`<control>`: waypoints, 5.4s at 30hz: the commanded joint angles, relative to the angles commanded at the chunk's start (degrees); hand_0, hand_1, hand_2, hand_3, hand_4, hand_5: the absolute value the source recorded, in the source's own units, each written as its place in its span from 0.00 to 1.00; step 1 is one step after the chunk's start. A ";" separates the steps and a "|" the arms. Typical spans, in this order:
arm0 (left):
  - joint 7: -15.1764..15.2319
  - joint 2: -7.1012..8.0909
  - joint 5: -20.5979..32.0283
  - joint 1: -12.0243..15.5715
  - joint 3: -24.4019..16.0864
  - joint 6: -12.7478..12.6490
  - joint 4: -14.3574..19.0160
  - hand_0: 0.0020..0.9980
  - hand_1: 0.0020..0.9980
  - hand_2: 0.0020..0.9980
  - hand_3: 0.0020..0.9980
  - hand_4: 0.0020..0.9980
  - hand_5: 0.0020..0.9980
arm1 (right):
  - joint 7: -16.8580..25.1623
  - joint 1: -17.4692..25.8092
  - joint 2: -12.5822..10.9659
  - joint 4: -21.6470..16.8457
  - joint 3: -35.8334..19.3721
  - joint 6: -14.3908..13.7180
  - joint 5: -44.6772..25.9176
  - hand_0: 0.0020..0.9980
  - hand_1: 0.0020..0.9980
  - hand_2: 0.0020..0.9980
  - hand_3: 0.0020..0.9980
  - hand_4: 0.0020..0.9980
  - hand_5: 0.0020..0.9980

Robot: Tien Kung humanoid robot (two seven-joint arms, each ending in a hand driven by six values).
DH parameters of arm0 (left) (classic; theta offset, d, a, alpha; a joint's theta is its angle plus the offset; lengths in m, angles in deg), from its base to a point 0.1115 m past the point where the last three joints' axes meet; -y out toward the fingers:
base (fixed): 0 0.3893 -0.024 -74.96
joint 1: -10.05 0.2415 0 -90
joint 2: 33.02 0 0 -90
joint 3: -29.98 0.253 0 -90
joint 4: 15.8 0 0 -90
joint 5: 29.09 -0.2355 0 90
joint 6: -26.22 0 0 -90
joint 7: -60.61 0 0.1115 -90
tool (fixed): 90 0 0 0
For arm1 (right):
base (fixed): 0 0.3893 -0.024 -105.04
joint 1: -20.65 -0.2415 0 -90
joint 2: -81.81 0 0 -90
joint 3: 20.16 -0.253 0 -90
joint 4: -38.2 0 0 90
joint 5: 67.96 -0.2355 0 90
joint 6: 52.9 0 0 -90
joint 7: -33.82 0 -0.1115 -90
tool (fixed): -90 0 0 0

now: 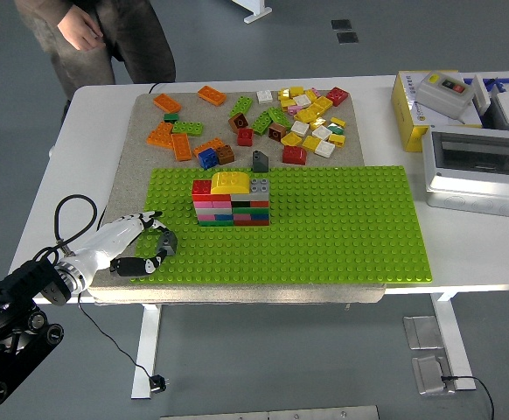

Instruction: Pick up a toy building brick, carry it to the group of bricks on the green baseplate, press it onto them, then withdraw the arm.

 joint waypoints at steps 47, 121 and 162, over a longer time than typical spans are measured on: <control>-5.13 0.69 13.83 -8.71 -6.01 5.09 14.97 1.00 1.00 1.00 0.54 0.56 0.21 | 0.85 -0.12 -0.66 0.00 -0.08 -0.78 -0.53 0.76 0.70 0.74 0.73 0.55 0.87; -6.49 -8.06 13.28 -17.10 3.32 6.15 -0.64 1.00 1.00 1.00 0.55 0.60 0.27 | 3.10 -0.95 -0.77 0.00 5.19 -0.66 -4.92 0.76 0.70 0.74 0.72 0.55 0.87; -7.19 -8.05 12.97 -18.41 4.50 7.46 -1.24 1.00 1.00 1.00 0.67 0.61 0.30 | 4.03 -0.96 -0.93 0.00 6.28 -0.64 -6.11 0.77 0.70 0.74 0.72 0.55 0.87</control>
